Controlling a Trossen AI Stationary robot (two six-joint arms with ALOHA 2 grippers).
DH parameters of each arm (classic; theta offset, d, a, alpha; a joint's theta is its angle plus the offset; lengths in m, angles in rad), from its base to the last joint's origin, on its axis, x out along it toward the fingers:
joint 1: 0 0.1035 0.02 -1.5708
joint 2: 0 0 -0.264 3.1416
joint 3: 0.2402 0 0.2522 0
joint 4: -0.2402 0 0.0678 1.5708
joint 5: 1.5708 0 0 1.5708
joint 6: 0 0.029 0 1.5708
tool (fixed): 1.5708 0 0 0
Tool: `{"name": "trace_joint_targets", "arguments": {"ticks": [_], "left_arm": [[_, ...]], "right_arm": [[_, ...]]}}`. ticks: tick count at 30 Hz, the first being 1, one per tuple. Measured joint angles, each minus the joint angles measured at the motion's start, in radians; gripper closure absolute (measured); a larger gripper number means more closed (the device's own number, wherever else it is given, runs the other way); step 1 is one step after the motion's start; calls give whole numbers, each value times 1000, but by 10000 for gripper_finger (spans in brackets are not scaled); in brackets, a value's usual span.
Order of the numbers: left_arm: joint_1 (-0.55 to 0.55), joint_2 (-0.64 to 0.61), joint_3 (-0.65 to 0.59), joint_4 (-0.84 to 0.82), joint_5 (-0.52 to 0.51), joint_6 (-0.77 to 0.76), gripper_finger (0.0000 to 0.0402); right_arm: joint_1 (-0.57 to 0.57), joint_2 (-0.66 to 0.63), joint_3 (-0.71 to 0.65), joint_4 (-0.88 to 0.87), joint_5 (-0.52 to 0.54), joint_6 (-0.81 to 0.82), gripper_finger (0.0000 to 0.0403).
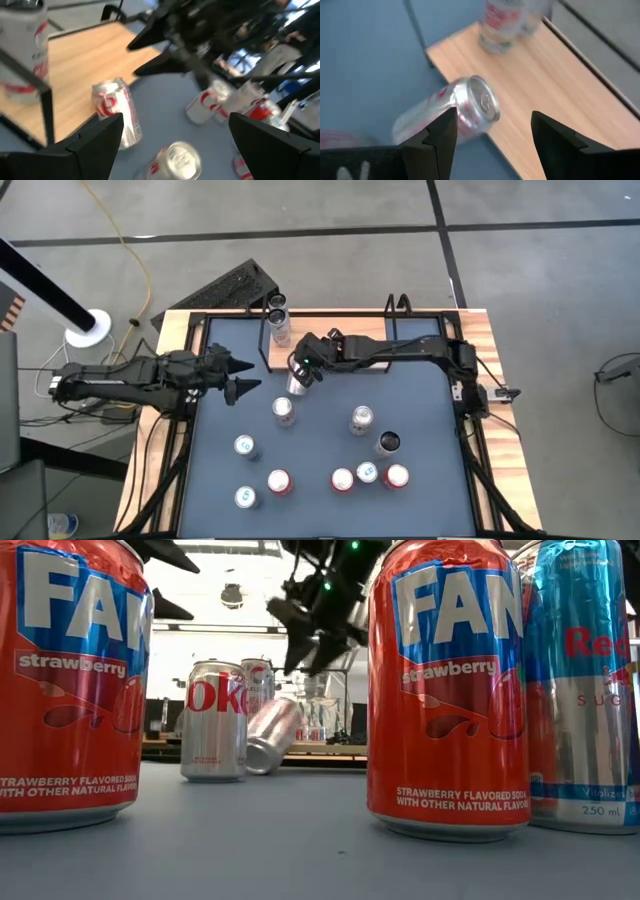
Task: Place canned beverage on shelf
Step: Move the middle silver soda can to the middle right of the table
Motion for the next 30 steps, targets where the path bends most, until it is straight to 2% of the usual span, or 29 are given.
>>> {"name": "trace_joint_targets", "arguments": {"ticks": [7, 16, 21, 26, 27, 30], "left_arm": [[0, -14, 0, 6, -4, 68, 50], [0, -13, 0, -1, 40, 102, 50], [-1, -14, 0, 0, 54, 101, 50], [-1, -14, 0, 5, 56, 110, 50], [-1, -14, 0, 5, 61, 115, 50], [-1, -14, 0, 11, 78, 129, 50]], "right_arm": [[-14, 23, 3, -88, -33, 193, 168], [15, 38, 1, -186, -25, 227, 168], [69, -36, 2, -419, -19, 319, 168], [124, -83, 2, -829, 2, 603, 168], [134, -92, -1, -856, 1, 663, 168], [166, -173, -66, -789, -36, 748, 168]]}}
